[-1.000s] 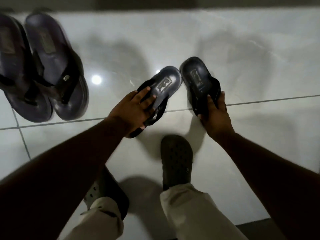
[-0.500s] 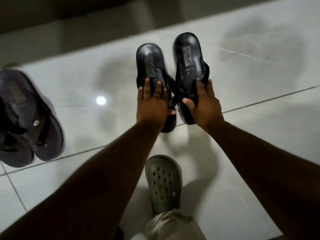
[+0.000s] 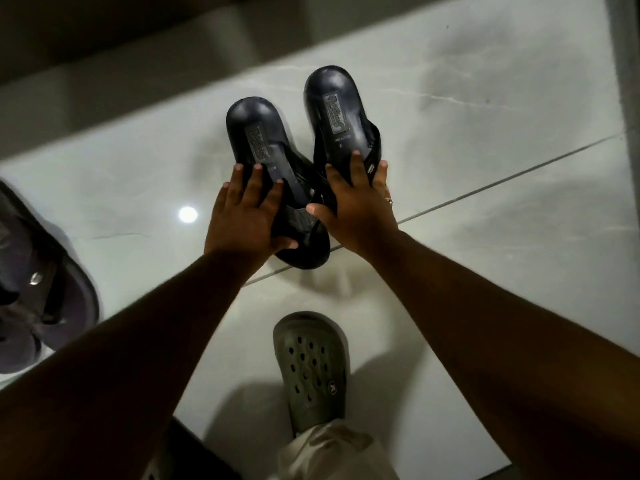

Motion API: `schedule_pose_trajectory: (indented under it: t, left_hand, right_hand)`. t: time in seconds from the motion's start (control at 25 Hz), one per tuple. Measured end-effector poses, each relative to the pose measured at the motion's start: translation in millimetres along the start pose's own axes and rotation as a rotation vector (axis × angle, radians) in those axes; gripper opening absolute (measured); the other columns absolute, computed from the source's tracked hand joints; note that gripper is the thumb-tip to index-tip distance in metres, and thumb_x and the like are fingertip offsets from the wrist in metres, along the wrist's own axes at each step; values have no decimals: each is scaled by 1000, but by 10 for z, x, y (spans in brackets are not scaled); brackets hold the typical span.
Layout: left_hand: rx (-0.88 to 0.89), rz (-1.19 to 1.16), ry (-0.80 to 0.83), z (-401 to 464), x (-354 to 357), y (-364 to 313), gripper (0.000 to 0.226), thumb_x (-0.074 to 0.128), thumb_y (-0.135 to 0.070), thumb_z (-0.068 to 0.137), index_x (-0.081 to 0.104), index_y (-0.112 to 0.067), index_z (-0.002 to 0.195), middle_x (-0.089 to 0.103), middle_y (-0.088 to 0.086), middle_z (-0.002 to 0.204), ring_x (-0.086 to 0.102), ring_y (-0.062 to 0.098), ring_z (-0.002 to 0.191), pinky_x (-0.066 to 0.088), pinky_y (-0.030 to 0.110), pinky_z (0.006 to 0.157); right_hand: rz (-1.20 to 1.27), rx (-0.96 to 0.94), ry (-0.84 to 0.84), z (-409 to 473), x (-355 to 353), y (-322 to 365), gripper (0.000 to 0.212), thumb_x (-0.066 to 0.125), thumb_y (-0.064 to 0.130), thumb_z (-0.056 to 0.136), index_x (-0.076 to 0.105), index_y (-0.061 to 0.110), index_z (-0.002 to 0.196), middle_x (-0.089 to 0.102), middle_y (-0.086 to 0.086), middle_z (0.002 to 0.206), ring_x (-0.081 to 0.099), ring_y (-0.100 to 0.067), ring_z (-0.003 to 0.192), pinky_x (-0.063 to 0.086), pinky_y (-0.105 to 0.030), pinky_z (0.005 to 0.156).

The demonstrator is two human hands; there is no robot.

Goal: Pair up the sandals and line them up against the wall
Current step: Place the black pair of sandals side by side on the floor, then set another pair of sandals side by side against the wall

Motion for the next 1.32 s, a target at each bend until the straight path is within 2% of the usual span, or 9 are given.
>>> schedule_pose_trajectory:
  t: [0.2,0.44,0.6,0.68,0.76,0.88,1.04,1.2,1.32]
  left_hand:
    - [-76,-117,-73,441,6,-602,94,61,-61,75,22,-20,150,8,19,162,-4,40,149,9,54,120]
    - [7,-115,-130,1229,-114,-1612,90,62,-60,76,26,-21,149,10,17,162,-3,40,149,7,54,120]
    - [64,-94,-110,1428,-159,-1993,95,62,-62,75,20,-21,150,7,16,163,-3,39,149,9,57,119]
    - [128,-86,-183,1315,-245,-1953,101,61,-65,72,16,-21,151,6,15,163,-1,38,150,7,62,117]
    - [162,-61,-218,1046,-281,-1644,102,56,-69,73,13,-20,151,7,17,163,1,39,150,7,63,116]
    - [104,-30,-124,392,-249,-750,103,51,-71,76,6,-18,152,5,17,163,0,37,150,8,59,118]
    - [-112,-14,-76,-602,-392,777,104,55,-69,73,13,-15,152,13,18,162,9,40,149,18,57,118]
    - [-295,-82,-93,-1617,-492,1944,106,61,-67,72,18,-11,151,15,19,161,11,38,149,16,52,119]
    - [-377,-91,-74,-2228,-471,2823,102,69,-55,73,19,-10,150,16,21,161,11,39,149,17,55,119]
  right_hand:
    - [5,-11,50,244,-185,-662,73,46,60,89,30,21,149,8,-20,162,4,-47,147,4,-60,119]
    - [-14,-18,13,635,-822,-1747,62,48,54,92,41,22,145,14,-21,161,10,-35,150,2,-52,122]
    - [-71,146,77,607,-981,-2184,72,40,73,82,30,40,146,-5,-2,165,-7,-45,148,1,-66,114]
    - [-63,186,1,490,-1080,-2144,87,38,82,73,21,41,147,-9,0,164,-11,-46,147,2,-70,110]
    - [-36,138,-97,367,-1130,-1820,95,38,84,70,20,33,149,-3,-6,165,-6,-46,147,6,-70,111]
    - [-41,2,-128,198,-961,-865,95,40,80,74,26,23,149,9,-13,163,7,-46,147,18,-67,113]
    - [46,-205,-48,-106,-356,870,90,43,71,83,18,19,152,4,-14,164,3,-44,148,17,-63,115]
    - [99,-285,25,-506,187,2394,89,50,63,86,14,17,153,1,-14,164,1,-42,149,19,-60,114]
    - [41,-353,100,-737,600,3459,86,53,55,88,11,19,153,-1,-13,164,-1,-41,149,21,-58,114]
Point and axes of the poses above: each hand's wrist, its own z-axis towards the middle knuckle, its own x-axis out of the palm, y = z × x, the point moved 8 cm from there along z, towards the middle knuckle
